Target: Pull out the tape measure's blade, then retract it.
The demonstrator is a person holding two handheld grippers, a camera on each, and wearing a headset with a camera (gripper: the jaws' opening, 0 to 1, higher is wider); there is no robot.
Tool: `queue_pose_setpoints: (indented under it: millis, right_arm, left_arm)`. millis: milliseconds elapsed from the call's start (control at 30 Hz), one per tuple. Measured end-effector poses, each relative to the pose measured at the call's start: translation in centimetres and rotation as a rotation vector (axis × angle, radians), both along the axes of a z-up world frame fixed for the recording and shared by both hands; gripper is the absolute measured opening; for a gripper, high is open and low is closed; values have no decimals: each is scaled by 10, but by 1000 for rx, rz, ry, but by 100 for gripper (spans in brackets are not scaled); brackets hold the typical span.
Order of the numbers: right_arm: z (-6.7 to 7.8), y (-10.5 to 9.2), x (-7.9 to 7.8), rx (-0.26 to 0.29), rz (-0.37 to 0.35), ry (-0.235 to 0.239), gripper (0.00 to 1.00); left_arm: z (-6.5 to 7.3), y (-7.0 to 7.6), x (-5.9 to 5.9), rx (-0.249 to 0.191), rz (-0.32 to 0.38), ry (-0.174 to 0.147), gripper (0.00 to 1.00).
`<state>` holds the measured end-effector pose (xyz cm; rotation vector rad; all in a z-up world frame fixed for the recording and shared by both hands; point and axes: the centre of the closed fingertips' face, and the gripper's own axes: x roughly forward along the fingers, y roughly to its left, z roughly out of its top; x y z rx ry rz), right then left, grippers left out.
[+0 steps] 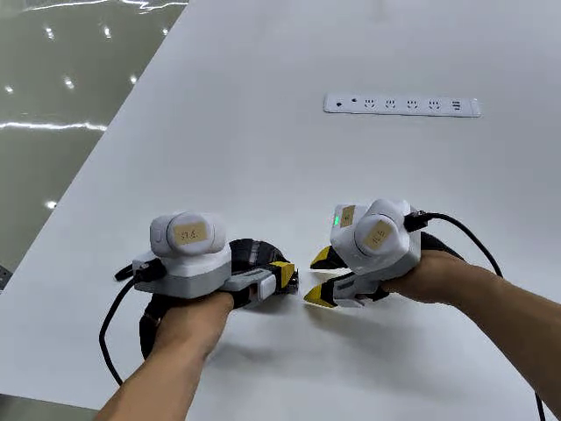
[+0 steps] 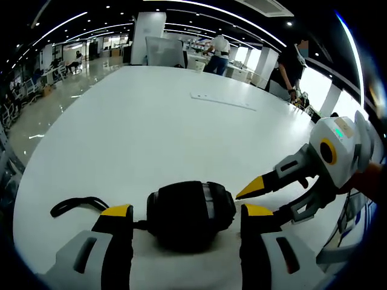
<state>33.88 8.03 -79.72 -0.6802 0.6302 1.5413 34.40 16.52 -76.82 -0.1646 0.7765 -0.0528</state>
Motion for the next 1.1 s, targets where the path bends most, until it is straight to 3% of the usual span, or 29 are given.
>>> queue_pose_setpoints:
  millis: [533,1100]
  right_arm:
    - [5,-43,1,-5,-95,3,30]
    - [10,-93,2,0,-232,7,36]
  left_arm:
    - [2,0,-8,3,-61,1,72]
    - [3,-1,-29,2,-189,-11,73]
